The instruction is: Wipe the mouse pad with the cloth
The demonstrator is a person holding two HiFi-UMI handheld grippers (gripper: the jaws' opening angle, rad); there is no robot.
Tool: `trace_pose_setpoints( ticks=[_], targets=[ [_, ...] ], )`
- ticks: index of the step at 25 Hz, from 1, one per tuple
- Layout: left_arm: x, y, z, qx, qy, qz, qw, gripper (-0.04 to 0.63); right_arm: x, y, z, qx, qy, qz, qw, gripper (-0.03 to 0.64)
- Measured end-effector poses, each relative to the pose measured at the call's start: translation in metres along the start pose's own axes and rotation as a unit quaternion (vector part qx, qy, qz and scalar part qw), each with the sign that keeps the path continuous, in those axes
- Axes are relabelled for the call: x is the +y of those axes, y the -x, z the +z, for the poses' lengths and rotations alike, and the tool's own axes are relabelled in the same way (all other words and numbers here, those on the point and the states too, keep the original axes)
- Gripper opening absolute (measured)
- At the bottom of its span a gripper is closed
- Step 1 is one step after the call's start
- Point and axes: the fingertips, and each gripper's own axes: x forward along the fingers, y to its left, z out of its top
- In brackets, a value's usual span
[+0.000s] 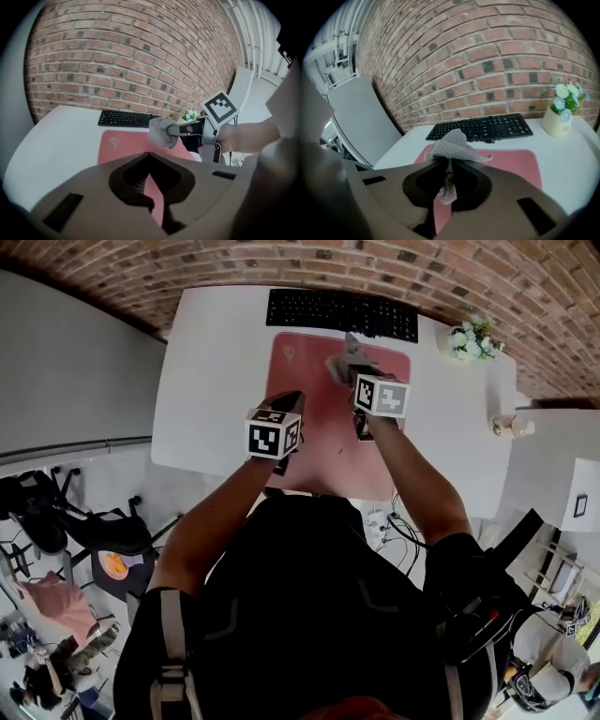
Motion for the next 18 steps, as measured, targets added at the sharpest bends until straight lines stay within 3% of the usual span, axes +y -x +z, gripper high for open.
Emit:
trace_pose_setpoints(
  ticks=[10,18],
  targets=[
    [0.075,0.033,-0.006,-0.011,0.05,0.073,0.996,-0.002,0.113,-0.096,-0.001,0.051,0.059,0.088,0.993,0.037],
    [0.103,0.045,-0.009,-0.013,0.07,0.1,0.9924,-0.002,0.128,-0.149,-0.012,0.081,0.051,0.085,0.992,0.037]
  ],
)
